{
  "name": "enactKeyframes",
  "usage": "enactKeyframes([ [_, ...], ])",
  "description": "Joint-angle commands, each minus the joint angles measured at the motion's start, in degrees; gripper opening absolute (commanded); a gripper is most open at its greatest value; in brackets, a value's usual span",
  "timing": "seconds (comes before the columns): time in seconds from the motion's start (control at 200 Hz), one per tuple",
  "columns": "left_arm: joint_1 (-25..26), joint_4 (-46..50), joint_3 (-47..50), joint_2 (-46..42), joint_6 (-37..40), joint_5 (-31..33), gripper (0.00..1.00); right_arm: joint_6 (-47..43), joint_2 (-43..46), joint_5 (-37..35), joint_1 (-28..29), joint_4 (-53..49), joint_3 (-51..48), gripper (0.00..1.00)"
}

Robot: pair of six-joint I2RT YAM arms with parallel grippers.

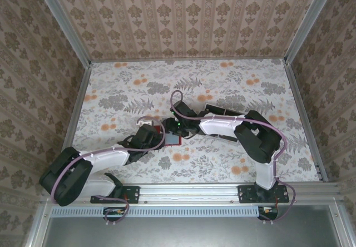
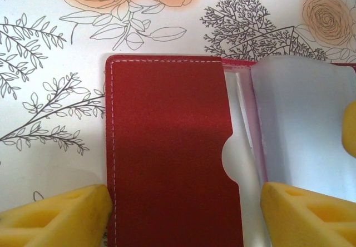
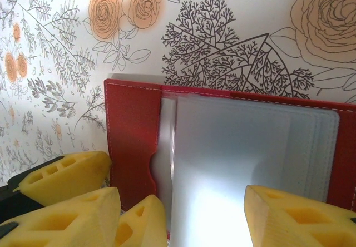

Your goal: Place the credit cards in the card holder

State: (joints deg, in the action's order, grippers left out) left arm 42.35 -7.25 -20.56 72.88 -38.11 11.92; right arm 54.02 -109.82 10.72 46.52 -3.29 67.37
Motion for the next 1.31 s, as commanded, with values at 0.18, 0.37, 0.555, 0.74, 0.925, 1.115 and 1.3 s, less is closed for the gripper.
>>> enactKeyframes([
  [0.18,0.37,3.46,1.4,2.6,-0.12,-3.5,0.74,0.43,5.49,-2.18,-1.04,1.22,-3.71,0.62],
  [0.37,0.41,3.08,1.4,2.96,-0.19,-3.59,0.74,-0.27,5.36,-2.25,-1.63,0.22,-3.7,0.63],
  [0.555,0.41,2.78,1.31,3.32,-0.2,-3.76,0.73,-0.24,2.85,-1.1,-1.61,0.58,-2.44,0.63],
  [0.74,0.42,2.74,1.22,3.41,-0.12,-3.77,0.73,-0.07,0.38,-0.35,-1.39,0.75,-1.55,0.62],
  [0.925,0.37,2.37,1.27,3.89,-0.12,-3.88,0.73,0.55,-1.99,0.87,-0.77,1.78,-1.03,0.62],
  [1.115,0.41,1.97,1.13,4.51,-0.08,-4.11,0.73,0.43,-2.81,1.45,-0.01,1.95,0.48,0.62],
  [1.3,0.39,1.8,1.03,4.65,-0.07,-4.28,0.73,0.34,-2.22,1.34,0.21,1.46,0.61,0.62],
])
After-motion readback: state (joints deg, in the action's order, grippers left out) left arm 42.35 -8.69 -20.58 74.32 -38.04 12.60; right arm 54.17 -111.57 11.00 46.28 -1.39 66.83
